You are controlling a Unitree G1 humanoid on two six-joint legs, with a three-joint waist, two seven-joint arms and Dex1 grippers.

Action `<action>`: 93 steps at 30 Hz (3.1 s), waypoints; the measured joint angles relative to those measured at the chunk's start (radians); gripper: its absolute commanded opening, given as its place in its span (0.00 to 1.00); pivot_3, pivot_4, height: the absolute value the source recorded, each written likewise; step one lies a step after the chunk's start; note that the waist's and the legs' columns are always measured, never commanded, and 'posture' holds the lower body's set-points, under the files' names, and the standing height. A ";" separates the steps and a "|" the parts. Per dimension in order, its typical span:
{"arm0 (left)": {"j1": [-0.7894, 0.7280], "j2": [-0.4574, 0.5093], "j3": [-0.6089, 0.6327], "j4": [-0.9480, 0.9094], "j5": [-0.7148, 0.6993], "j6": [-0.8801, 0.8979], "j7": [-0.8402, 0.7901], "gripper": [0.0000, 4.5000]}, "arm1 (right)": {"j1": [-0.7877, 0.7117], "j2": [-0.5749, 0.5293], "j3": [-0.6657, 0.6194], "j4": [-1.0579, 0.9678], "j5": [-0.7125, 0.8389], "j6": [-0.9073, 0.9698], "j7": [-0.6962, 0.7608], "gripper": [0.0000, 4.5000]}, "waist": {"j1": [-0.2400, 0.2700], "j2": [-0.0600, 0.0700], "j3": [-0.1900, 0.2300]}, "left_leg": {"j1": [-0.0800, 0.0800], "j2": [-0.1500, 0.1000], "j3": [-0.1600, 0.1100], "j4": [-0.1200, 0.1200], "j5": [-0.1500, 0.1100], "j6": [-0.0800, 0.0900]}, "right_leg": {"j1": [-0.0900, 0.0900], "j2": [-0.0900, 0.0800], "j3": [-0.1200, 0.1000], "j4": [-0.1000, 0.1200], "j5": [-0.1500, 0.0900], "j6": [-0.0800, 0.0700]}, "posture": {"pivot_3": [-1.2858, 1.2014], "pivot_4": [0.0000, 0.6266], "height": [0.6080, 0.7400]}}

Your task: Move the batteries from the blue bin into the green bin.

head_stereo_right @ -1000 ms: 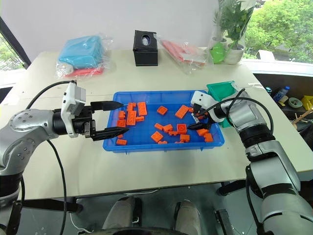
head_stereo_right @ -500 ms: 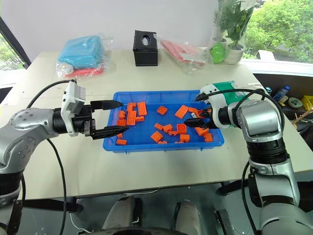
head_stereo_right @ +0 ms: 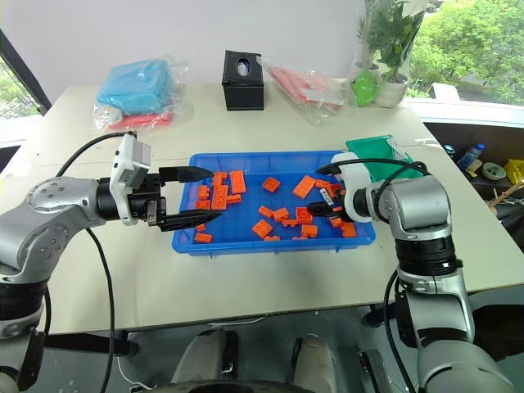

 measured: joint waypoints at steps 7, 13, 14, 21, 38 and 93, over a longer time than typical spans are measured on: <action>0.000 0.001 0.001 -0.011 -0.002 0.009 0.007 1.00 | -0.010 0.008 0.034 0.105 0.008 -0.111 -0.038 0.99 | 0.000 0.000 0.000 | 0.000 0.000 0.000 0.000 0.000 0.000 | 0.000 0.000 0.000 0.000 0.000 0.000 | 0.52 0.24 0.21; 0.011 0.001 0.003 -0.035 -0.005 0.018 0.023 1.00 | -0.022 -0.014 0.083 0.164 0.011 -0.229 -0.033 0.99 | 0.000 0.000 0.000 | 0.000 0.000 0.000 0.000 0.000 0.000 | 0.000 0.000 0.000 0.000 0.000 0.000 | 0.52 0.24 0.21; 0.013 0.001 0.004 -0.038 -0.005 0.018 0.025 1.00 | -0.028 -0.016 0.090 0.176 0.011 -0.241 -0.031 0.99 | 0.000 0.000 0.000 | 0.000 0.000 0.000 0.000 0.000 0.000 | 0.000 0.000 0.000 0.000 0.000 0.000 | 0.52 0.24 0.21; 0.041 0.001 0.014 -0.044 -0.014 0.017 0.035 1.00 | -0.048 -0.018 0.113 0.262 0.008 -0.344 -0.029 0.94 | 0.000 0.000 0.000 | 0.000 0.000 0.000 0.001 0.000 0.000 | 0.001 0.000 0.000 0.000 -0.002 -0.001 | 0.52 0.24 0.21; 0.017 0.006 0.013 -0.016 -0.011 0.015 0.016 1.00 | -0.007 -0.022 0.085 0.148 0.037 -0.216 -0.061 0.25 | -0.001 0.001 0.000 | 0.000 0.000 0.000 0.000 0.000 0.000 | 0.000 0.000 0.000 0.000 -0.002 -0.001 | 0.52 0.24 0.21; -0.001 -0.008 0.004 0.008 0.019 -0.022 0.012 1.00 | -0.016 -0.100 0.294 0.206 -0.083 -0.494 -0.015 0.99 | -0.001 0.002 0.001 | 0.000 0.000 0.000 0.000 -0.001 0.000 | 0.000 0.000 0.000 -0.002 -0.004 0.002 | 0.52 0.24 0.21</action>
